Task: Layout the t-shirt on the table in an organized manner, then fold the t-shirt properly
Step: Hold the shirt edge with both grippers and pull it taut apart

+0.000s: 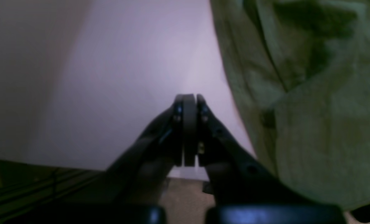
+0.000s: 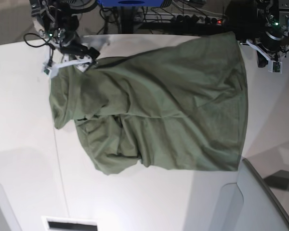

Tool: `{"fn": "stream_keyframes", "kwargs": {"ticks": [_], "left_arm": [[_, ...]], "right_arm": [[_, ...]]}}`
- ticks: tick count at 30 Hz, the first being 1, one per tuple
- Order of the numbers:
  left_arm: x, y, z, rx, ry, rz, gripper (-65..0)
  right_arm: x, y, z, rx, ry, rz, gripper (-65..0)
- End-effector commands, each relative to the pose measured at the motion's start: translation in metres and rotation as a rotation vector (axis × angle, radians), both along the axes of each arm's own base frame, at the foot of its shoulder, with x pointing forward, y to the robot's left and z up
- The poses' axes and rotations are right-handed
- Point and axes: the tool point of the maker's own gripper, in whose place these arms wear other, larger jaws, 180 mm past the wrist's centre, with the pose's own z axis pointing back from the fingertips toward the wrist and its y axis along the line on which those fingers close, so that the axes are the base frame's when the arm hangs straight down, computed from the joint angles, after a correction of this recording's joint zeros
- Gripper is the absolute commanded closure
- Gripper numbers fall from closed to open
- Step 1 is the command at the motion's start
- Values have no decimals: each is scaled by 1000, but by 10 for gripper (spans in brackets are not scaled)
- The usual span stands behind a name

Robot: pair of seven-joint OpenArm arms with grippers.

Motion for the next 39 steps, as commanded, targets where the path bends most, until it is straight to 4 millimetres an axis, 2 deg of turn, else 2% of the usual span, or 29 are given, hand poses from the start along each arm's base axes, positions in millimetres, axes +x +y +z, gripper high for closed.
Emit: {"fn": "stream_keyframes", "kwargs": {"ticks": [1, 4, 11, 21, 26, 34, 36, 38, 39], "left_arm": [[4, 2, 8, 11, -31, -3, 0], [6, 1, 8, 9, -34, -2, 0], [9, 0, 8, 7, -40, -5, 0], [13, 3, 9, 9, -45, 4, 0], [13, 3, 8, 9, -44, 5, 0], [14, 2, 9, 4, -46, 6, 0], [13, -2, 8, -2, -44, -1, 0], [11, -9, 10, -8, -48, -16, 0], [3, -15, 10, -17, -40, -17, 0]], "right_arm": [[9, 8, 8, 35, -48, 20, -435], [8, 11, 3, 54, -53, 34, -435], [20, 17, 3, 88, -56, 58, -435], [22, 18, -21, 142, 18, 38, -434], [24, 18, -22, 188, 15, 46, -423], [22, 18, -22, 191, 19, 44, -110], [22, 18, -22, 191, 19, 44, 0], [23, 19, -22, 192, 18, 45, -15], [23, 19, -22, 192, 18, 45, -11]]}}
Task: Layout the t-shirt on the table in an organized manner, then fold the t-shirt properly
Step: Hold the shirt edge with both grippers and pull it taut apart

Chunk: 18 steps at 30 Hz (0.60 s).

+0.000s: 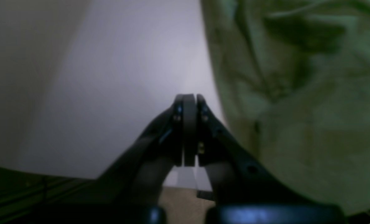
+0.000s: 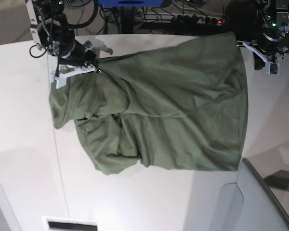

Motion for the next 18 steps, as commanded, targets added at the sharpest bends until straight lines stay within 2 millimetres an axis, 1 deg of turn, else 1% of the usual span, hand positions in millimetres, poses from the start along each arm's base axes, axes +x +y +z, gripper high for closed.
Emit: {"fn": "stream_keyframes", "kwargs": {"ticks": [1, 2, 4, 6, 11, 13, 17, 18], "left_arm": [[-4, -4, 9, 3, -22, -6, 0], [-5, -11, 13, -7, -33, -13, 0], [-14, -25, 16, -33, -39, -13, 0], [-24, -37, 16, -87, -42, 14, 0], [-49, -44, 14, -313, -53, 177, 0], [-59, -46, 13, -371, -47, 226, 0], [-83, -53, 5, -476, -39, 347, 0], [-88, -48, 5, -489, -50, 391, -23]], "right_arm": [[1, -1, 2, 0, -2, -2, -2], [1, -1, 2, 0, -2, -2, -2], [1, 0, 2, -2, -2, 2, -2], [1, 0, 2, 1, -2, 1, -2], [0, -3, 0, -7, 2, 2, -2], [0, -8, 0, -18, 1, 9, -2], [-1, -10, 0, -25, 3, 13, -2], [-1, -11, -1, -26, 3, 13, -2]]}}
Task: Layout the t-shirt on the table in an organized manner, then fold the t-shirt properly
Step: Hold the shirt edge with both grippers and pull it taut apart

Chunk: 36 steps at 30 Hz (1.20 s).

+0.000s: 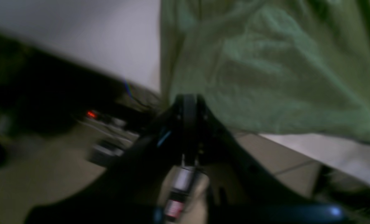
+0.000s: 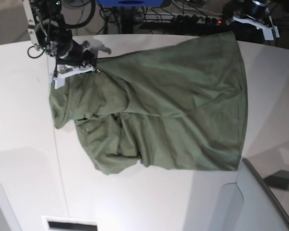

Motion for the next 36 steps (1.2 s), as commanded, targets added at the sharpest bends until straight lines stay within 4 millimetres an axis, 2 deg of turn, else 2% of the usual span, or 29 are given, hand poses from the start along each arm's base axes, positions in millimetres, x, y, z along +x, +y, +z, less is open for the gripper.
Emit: {"fn": "stream_keyframes", "kwargs": {"ticks": [1, 3, 4, 5, 7, 8, 14, 19, 25, 27, 31, 35, 36], "left_arm": [[-6, 14, 7, 10, -16, 53, -91], [-14, 24, 7, -5, -26, 134, -222], [-18, 30, 7, -11, -30, 172, -268], [-21, 36, 7, -17, -31, 203, -286], [-30, 42, 2, -45, -22, 245, -290], [-34, 39, -3, -79, -11, 238, -290], [-21, 7, -23, -228, -5, 150, -299], [-24, -9, -29, -272, 1, 168, -301], [-23, -10, -30, -275, -1, 171, -303], [-23, -10, -30, -276, -3, 172, -329], [-17, -13, -30, -285, -14, 167, -434], [-16, -20, -32, -302, -26, 191, -431], [-10, -20, -31, -305, -38, 191, -425]], "right_arm": [[-1, -5, 0, -17, 2, 1, -2], [-3, -6, -1, -11, 22, 17, -2], [-5, -4, -1, -3, 36, 27, -2], [-3, -4, 0, 2, 38, 30, -2], [-2, -3, 1, 6, 43, 37, -2], [-2, -3, 1, 6, 43, 37, -2], [-2, -3, 1, 5, 43, 39, 0], [-2, -3, 1, 3, 42, 40, 0], [-2, -3, 1, 3, 43, 42, 0], [-2, -6, 0, -5, 43, 46, 0], [-3, -11, 0, -16, 44, 51, 0], [-3, -13, 0, -21, 44, 52, 0], [-3, -13, 0, -21, 44, 52, 0]]}}
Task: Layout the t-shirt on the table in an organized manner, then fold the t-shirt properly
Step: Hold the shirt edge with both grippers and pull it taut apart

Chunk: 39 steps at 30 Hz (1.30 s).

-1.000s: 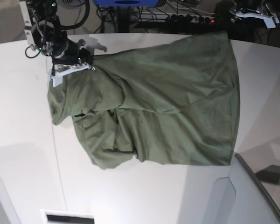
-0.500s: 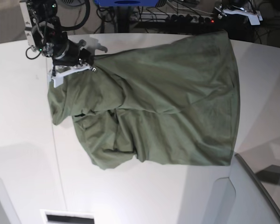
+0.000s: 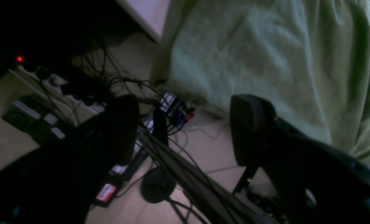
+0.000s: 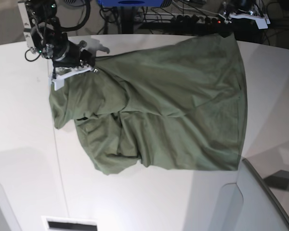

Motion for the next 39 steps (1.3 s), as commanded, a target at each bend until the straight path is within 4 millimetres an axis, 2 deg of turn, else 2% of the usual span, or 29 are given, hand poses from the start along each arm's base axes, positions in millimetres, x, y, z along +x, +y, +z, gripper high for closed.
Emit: {"fn": "stream_keyframes", "kwargs": {"ticks": [1, 6, 12, 20, 25, 27, 34, 39], "left_arm": [[8, 5, 7, 10, -36, 2, -418], [15, 5, 4, 5, -46, 10, -395], [12, 6, -9, -10, -20, 32, -380], [11, 7, -10, -9, -20, 39, -380], [13, 8, -9, -7, -26, 39, -374], [14, 8, -9, -6, -26, 38, -344], [14, 10, -9, -2, -26, 36, -155], [20, 9, -9, -4, -36, 36, -132]], "right_arm": [[0, -7, 0, -24, 3, -4, 0], [0, -7, 0, -24, 3, -4, 0], [0, -8, 0, -25, 3, -3, 0], [3, -16, 1, -45, -3, 3, 0], [-3, -20, -9, -53, 30, -4, 0], [-5, -20, -11, -53, 38, -5, 0], [-5, -20, -11, -50, 38, -7, 0], [-5, -19, -11, -48, 38, -7, 0]]}}
